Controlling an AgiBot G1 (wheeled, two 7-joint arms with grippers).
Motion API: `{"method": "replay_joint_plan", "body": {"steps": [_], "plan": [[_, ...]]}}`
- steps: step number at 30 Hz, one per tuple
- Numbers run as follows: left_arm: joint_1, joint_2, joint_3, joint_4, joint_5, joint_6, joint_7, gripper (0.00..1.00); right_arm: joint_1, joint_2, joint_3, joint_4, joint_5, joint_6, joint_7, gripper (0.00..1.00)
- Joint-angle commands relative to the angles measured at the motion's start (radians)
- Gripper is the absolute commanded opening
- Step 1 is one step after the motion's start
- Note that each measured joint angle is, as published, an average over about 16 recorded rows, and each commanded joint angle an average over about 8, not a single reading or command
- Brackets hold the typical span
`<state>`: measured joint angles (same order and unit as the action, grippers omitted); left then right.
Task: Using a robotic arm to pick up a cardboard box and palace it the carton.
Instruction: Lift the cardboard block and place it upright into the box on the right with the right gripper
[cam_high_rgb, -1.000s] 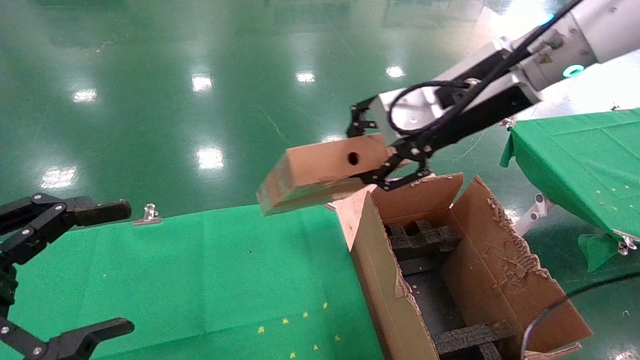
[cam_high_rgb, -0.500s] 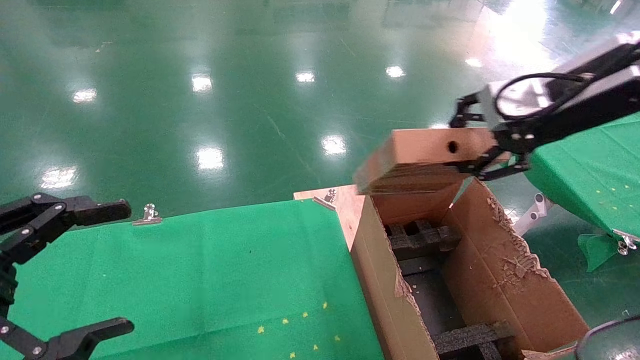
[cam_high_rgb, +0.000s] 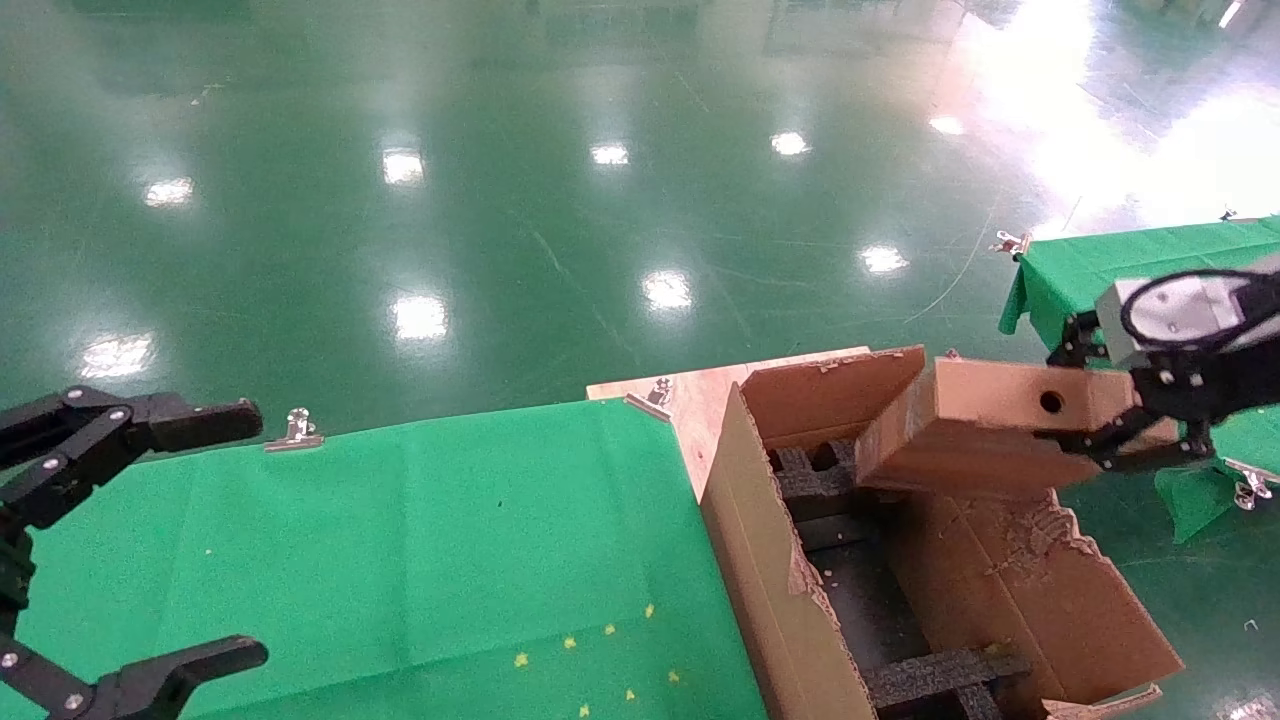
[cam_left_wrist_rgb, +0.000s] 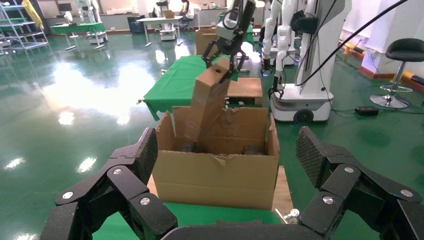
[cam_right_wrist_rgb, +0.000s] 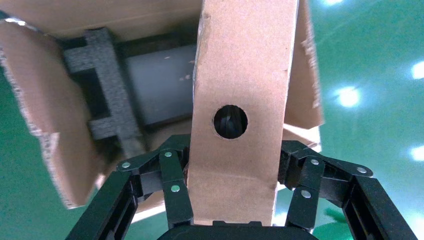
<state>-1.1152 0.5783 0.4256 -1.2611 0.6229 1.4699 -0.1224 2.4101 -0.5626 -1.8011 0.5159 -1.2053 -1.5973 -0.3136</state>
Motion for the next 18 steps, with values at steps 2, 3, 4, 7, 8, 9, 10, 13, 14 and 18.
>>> {"method": "replay_joint_plan", "body": {"steps": [2, 3, 4, 7, 8, 9, 10, 13, 14, 18], "plan": [[0.000, 0.000, 0.000, 0.000, 0.000, 0.000, 0.000, 1.00, -0.005, 0.017, -0.039, -0.014, 0.021, 0.001, 0.004, 0.00], [0.000, 0.000, 0.000, 0.000, 0.000, 0.000, 0.000, 1.00, -0.005, 0.020, -0.047, -0.016, 0.027, 0.002, 0.005, 0.00], [0.000, 0.000, 0.000, 0.000, 0.000, 0.000, 0.000, 1.00, -0.005, 0.021, -0.053, -0.018, 0.033, 0.002, 0.006, 0.00], [0.000, 0.000, 0.000, 0.000, 0.000, 0.000, 0.000, 1.00, -0.006, 0.022, -0.062, -0.020, 0.041, 0.004, 0.006, 0.00], [0.000, 0.000, 0.000, 0.000, 0.000, 0.000, 0.000, 1.00, -0.007, 0.022, -0.066, -0.021, 0.045, 0.006, 0.007, 0.00], [0.000, 0.000, 0.000, 0.000, 0.000, 0.000, 0.000, 1.00, -0.008, 0.022, -0.065, -0.021, 0.047, 0.008, 0.009, 0.00], [0.000, 0.000, 0.000, 0.000, 0.000, 0.000, 0.000, 1.00, -0.011, 0.023, -0.065, -0.022, 0.049, 0.010, 0.014, 0.00], [0.000, 0.000, 0.000, 0.000, 0.000, 0.000, 0.000, 1.00, -0.026, 0.023, -0.066, -0.033, 0.058, 0.020, 0.054, 0.00], [0.000, 0.000, 0.000, 0.000, 0.000, 0.000, 0.000, 1.00, -0.033, 0.024, -0.071, -0.040, 0.067, 0.024, 0.076, 0.00], [0.000, 0.000, 0.000, 0.000, 0.000, 0.000, 0.000, 1.00, -0.066, 0.022, -0.080, -0.071, 0.096, 0.033, 0.192, 0.00]]}}
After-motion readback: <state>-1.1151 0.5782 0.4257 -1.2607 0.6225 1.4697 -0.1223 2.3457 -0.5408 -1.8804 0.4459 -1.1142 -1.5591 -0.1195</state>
